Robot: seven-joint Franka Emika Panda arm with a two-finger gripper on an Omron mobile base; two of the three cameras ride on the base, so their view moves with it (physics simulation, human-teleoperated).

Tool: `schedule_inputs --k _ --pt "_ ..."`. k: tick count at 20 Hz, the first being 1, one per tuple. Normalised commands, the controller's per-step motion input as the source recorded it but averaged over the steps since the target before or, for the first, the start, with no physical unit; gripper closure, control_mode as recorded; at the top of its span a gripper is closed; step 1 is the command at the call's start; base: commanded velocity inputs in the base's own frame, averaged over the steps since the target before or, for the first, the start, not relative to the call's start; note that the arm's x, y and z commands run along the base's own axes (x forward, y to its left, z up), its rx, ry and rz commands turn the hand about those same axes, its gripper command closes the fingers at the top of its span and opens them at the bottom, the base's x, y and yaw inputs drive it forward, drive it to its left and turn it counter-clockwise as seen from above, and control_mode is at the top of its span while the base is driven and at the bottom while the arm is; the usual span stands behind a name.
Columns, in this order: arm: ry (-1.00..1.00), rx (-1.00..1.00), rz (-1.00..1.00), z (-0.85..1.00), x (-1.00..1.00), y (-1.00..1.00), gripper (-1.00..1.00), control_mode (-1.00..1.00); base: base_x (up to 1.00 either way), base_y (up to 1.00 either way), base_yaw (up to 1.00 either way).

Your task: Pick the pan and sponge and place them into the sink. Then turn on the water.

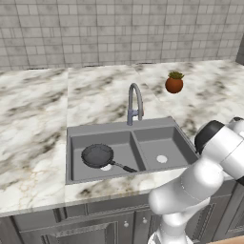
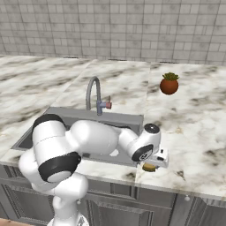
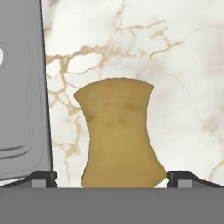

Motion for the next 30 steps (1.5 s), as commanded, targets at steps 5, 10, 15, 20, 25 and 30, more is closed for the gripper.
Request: schedule_inputs --k 5,10,15,20,25,30 --pt "-0.07 0.0 0.0 -0.09 0.34 -0.06 -1.0 -1.0 0.0 0.0 0.0" --pt "-0.02 0.0 0.0 -0.38 0.24 -0.04 1.0 -1.0 0.0 0.0 0.0" --pt "0.0 0.01 0.0 -0.36 0.19 -0.01 1.0 -1.0 0.0 0.0 0.0" --pt "-0.01 0.11 0.0 0.07 0.0 -0.07 1.0 -1.0 0.0 0.0 0.0" --pt "0.0 0.08 0.0 0.32 0.0 0.1 1.0 -1.0 0.0 0.0 0.0" --pt "0.0 0.01 0.0 0.37 0.0 0.39 1.0 -1.0 0.0 0.0 0.0"
